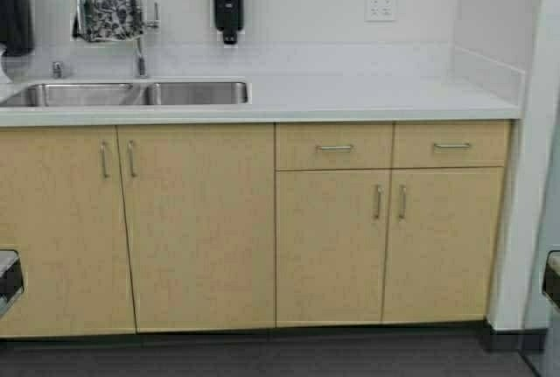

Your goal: Get the cloth and wipe up the spill under the wine glass

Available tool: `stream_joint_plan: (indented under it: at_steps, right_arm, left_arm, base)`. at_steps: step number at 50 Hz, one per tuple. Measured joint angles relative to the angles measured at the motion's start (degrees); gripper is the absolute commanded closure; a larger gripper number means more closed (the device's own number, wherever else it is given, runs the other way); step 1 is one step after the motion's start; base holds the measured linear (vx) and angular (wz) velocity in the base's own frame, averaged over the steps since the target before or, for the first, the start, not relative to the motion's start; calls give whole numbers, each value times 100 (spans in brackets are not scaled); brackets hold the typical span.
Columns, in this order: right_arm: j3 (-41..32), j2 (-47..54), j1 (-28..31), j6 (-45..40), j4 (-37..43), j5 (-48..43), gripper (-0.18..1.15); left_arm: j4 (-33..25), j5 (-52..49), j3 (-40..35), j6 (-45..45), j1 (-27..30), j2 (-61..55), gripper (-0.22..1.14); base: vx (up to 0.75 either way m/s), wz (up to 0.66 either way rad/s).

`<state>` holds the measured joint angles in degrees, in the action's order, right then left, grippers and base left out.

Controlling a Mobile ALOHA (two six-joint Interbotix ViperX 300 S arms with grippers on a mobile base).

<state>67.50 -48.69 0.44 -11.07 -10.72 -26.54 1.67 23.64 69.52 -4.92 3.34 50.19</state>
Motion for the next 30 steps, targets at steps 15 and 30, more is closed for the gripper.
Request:
stream_joint_plan:
  at_steps: [15, 30]
  right_arm:
    - [18, 9, 0, 0, 0, 0, 91]
    - [26, -35, 0, -18, 0, -9, 91]
  left_arm:
    - [185, 26, 9, -299, 0, 97, 88]
    - [237, 185, 9, -299, 0, 114, 88]
  base:
    - [35, 21]
    - [37, 26]
